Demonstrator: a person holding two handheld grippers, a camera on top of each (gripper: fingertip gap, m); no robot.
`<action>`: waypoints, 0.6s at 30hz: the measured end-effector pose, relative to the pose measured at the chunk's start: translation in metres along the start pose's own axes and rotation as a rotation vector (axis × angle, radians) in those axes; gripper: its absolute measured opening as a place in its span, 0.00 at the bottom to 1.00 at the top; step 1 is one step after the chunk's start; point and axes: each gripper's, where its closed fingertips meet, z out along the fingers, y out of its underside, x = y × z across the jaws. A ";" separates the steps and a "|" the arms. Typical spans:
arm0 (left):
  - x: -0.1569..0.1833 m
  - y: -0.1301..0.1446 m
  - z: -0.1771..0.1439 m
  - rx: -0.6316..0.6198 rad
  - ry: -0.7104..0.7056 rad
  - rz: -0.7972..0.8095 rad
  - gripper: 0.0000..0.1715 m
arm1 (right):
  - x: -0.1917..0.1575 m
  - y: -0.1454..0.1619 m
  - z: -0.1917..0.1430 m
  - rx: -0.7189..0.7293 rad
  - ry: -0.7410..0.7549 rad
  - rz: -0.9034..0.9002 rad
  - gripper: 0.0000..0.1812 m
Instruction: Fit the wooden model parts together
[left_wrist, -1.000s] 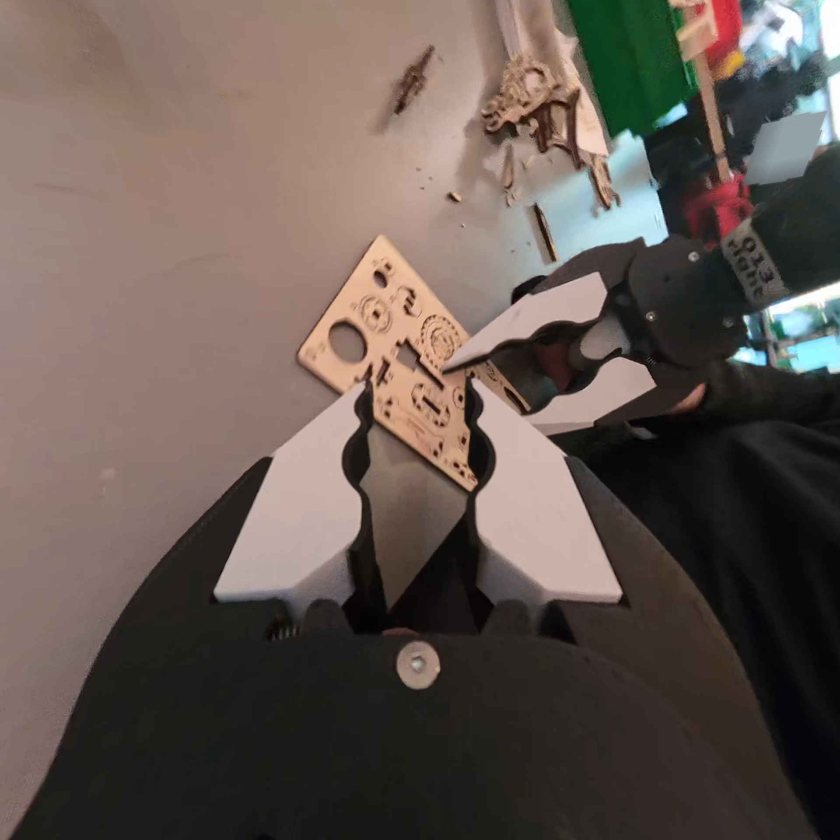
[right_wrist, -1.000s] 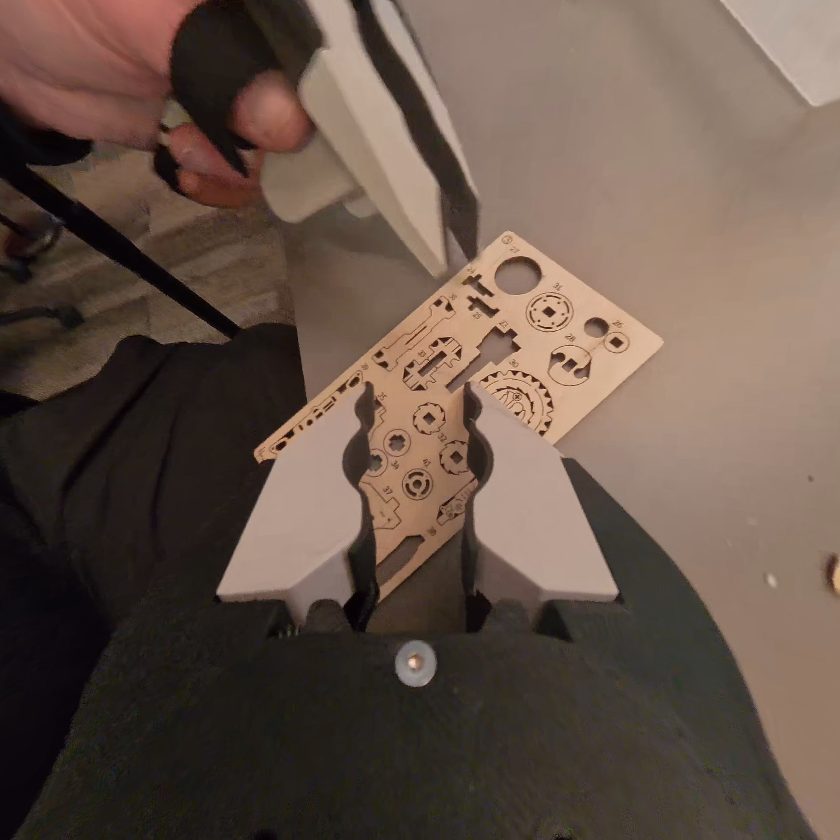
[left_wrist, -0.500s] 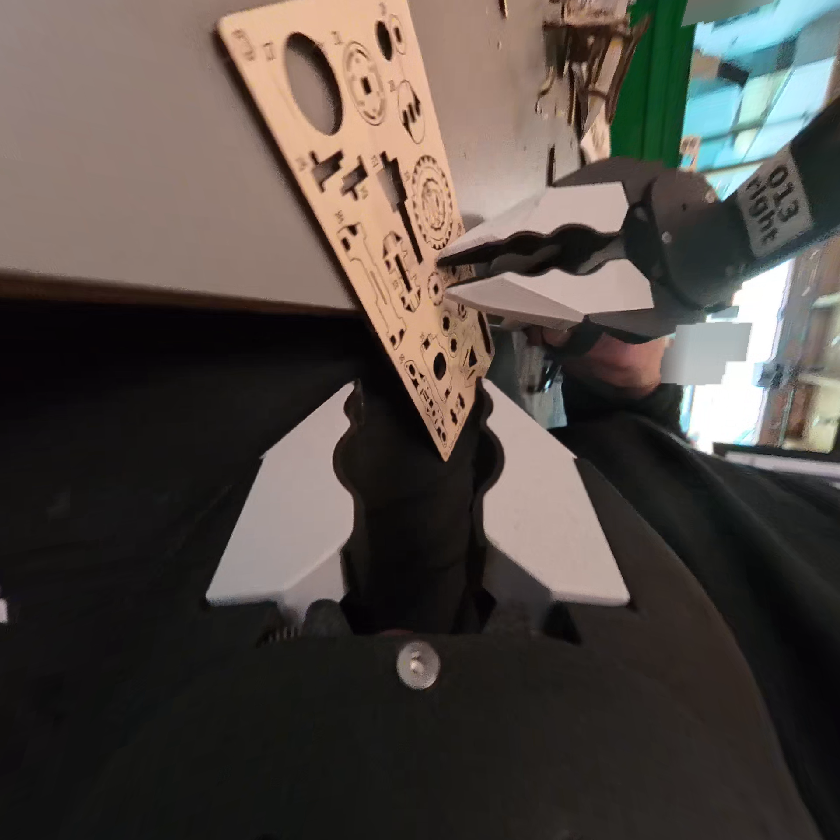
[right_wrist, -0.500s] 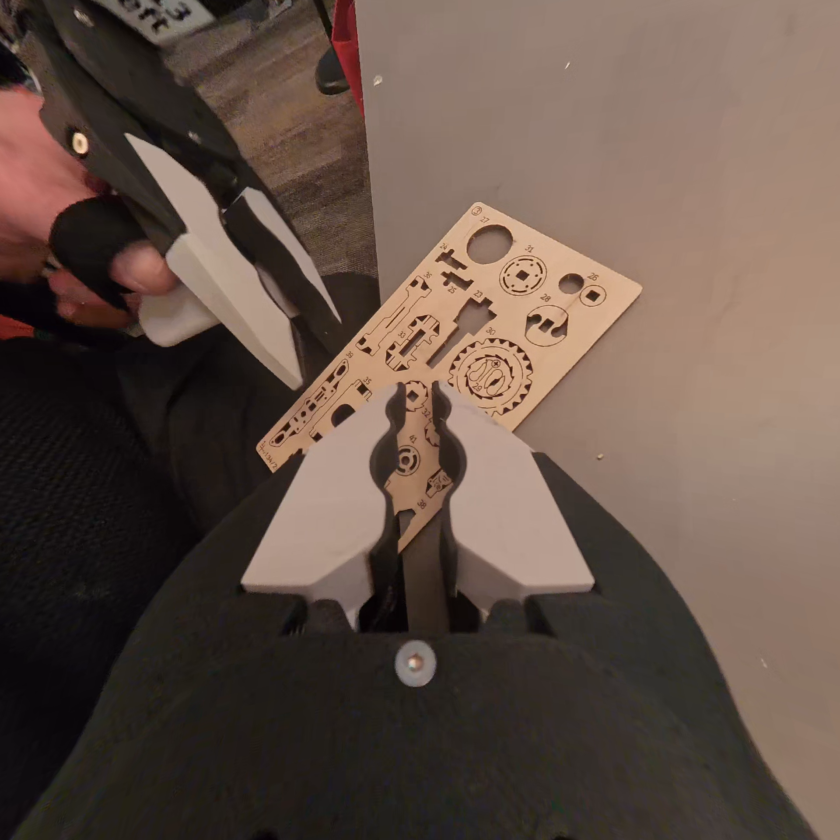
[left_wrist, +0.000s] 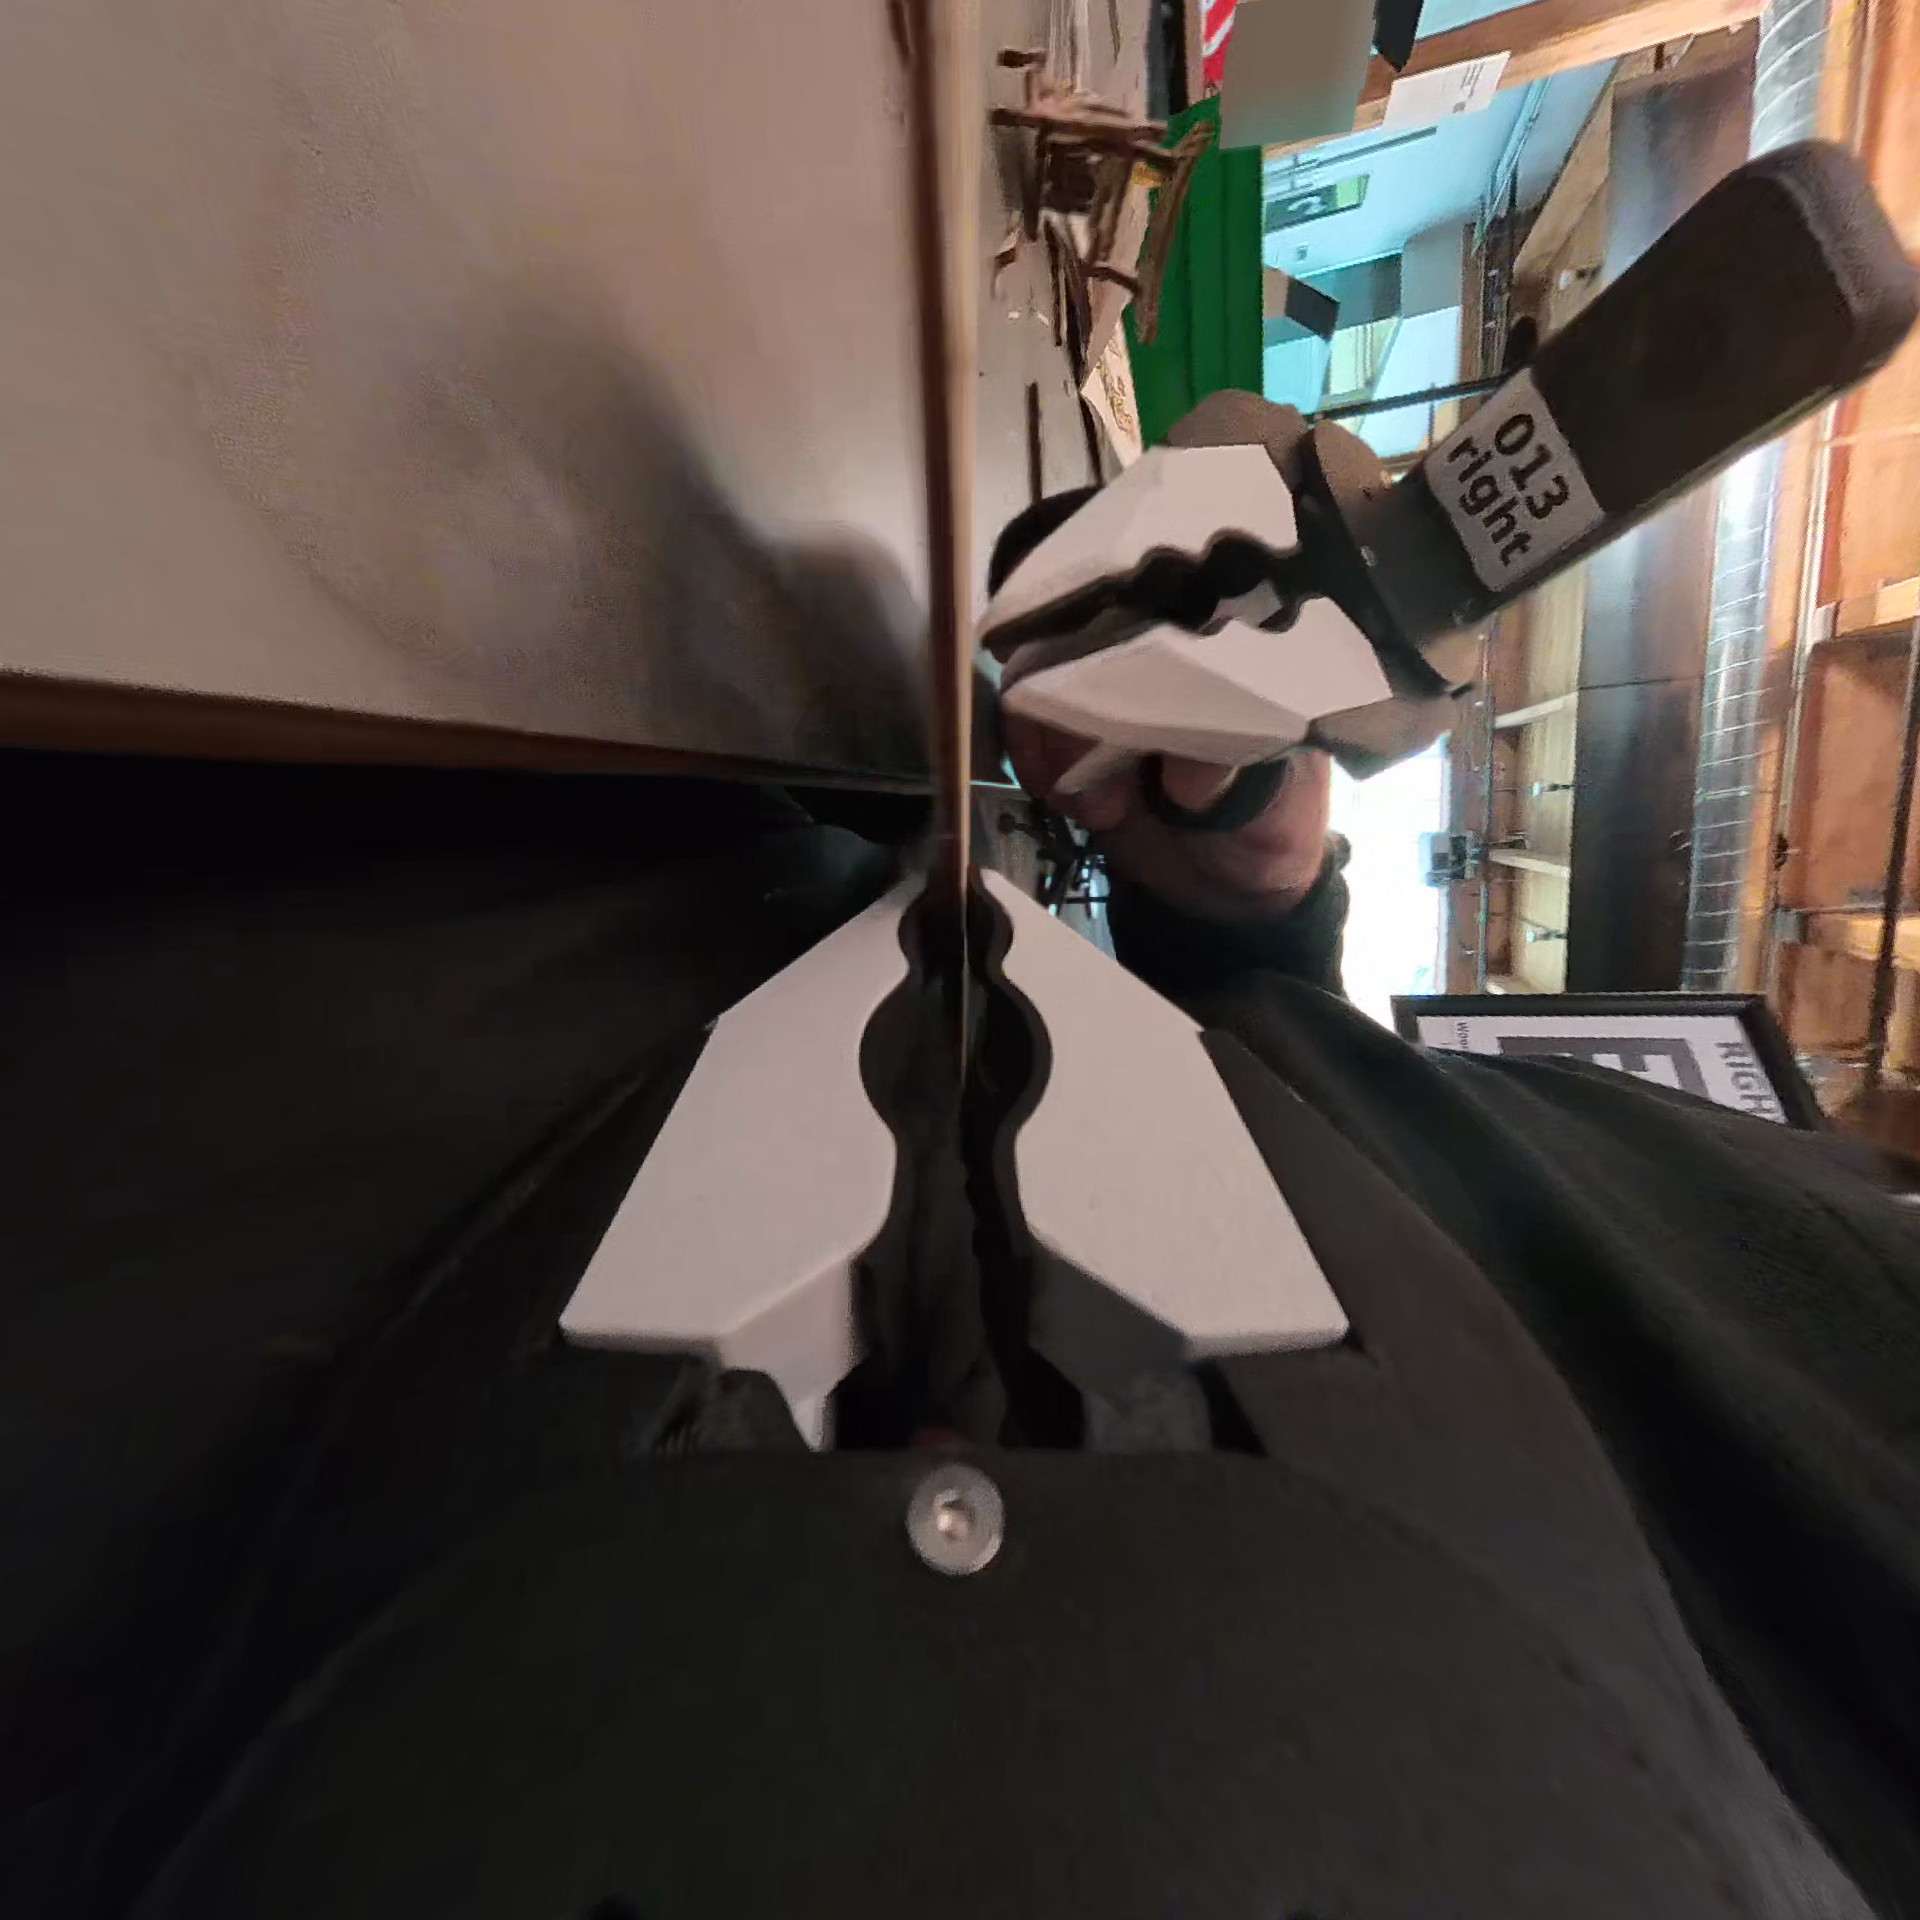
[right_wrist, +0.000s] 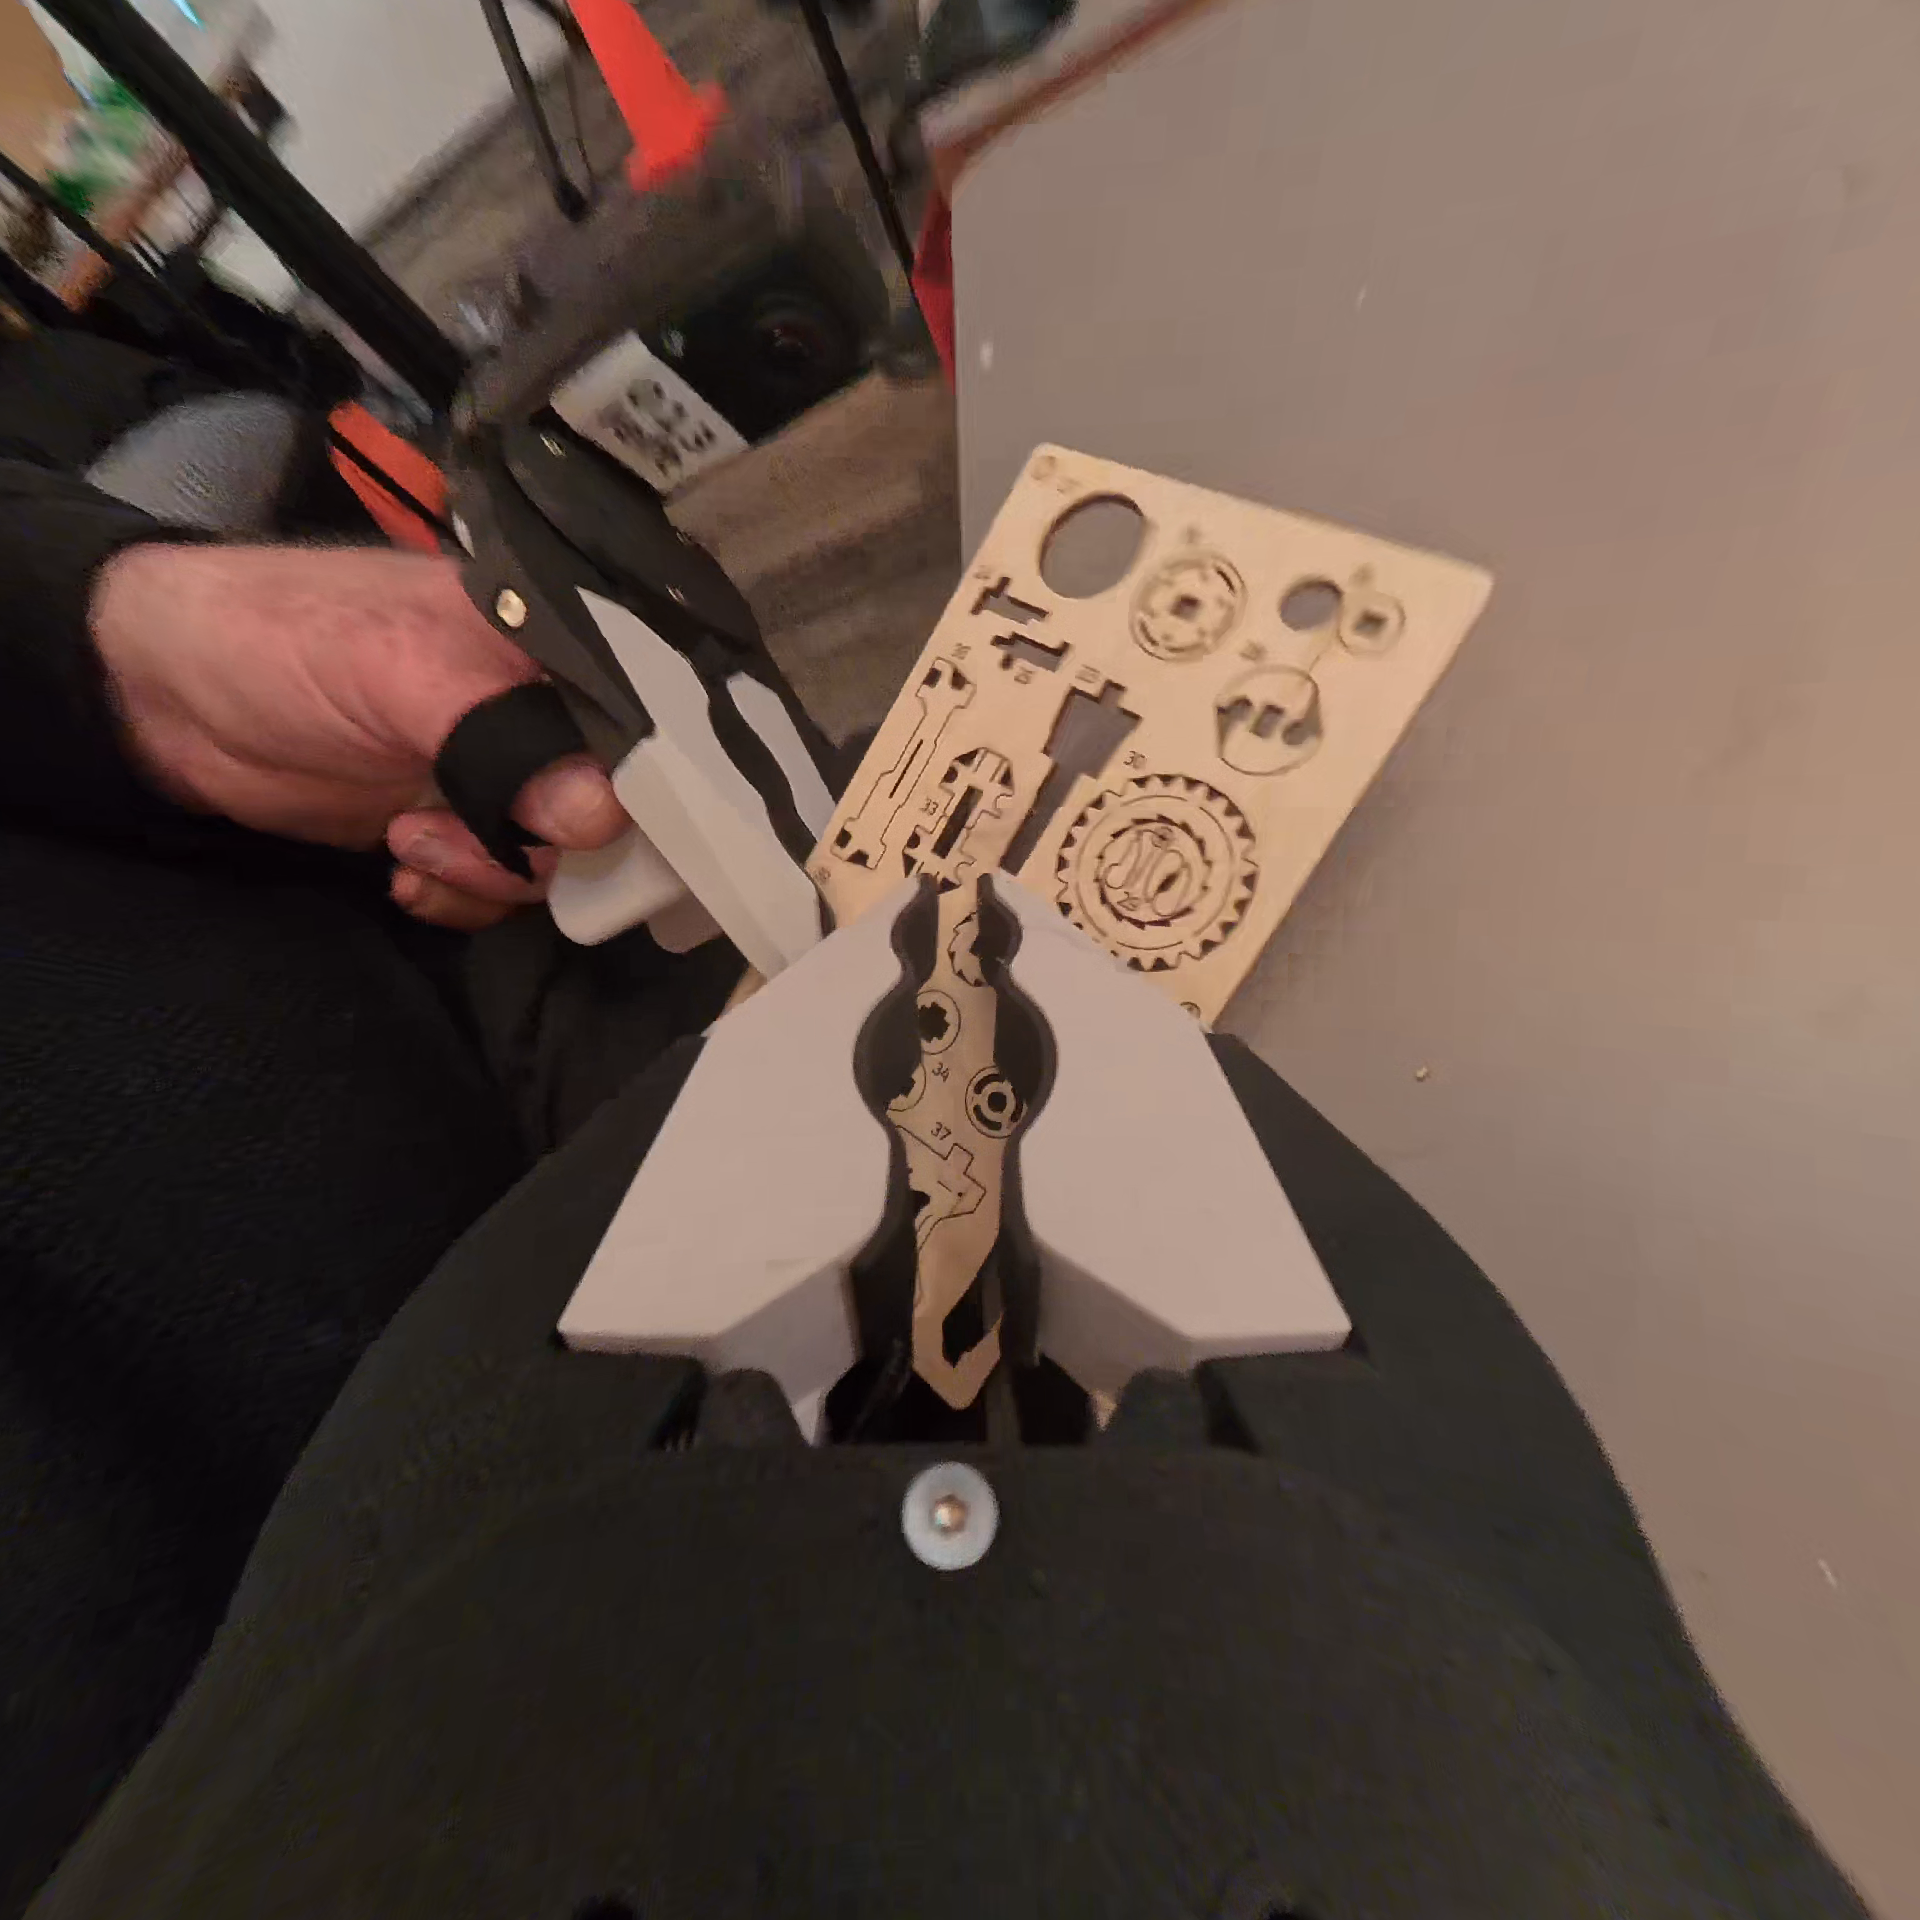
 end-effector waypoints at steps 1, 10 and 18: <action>0.003 0.000 -0.002 0.001 -0.013 0.045 0.01 | 0.002 -0.009 -0.007 0.062 0.019 -0.001 0.03; 0.028 -0.005 0.002 -0.065 -0.044 0.380 0.01 | 0.021 -0.048 -0.053 0.271 0.146 -0.006 0.15; 0.053 -0.014 0.013 -0.160 0.012 0.544 0.01 | 0.024 -0.061 -0.080 0.378 0.055 0.100 0.12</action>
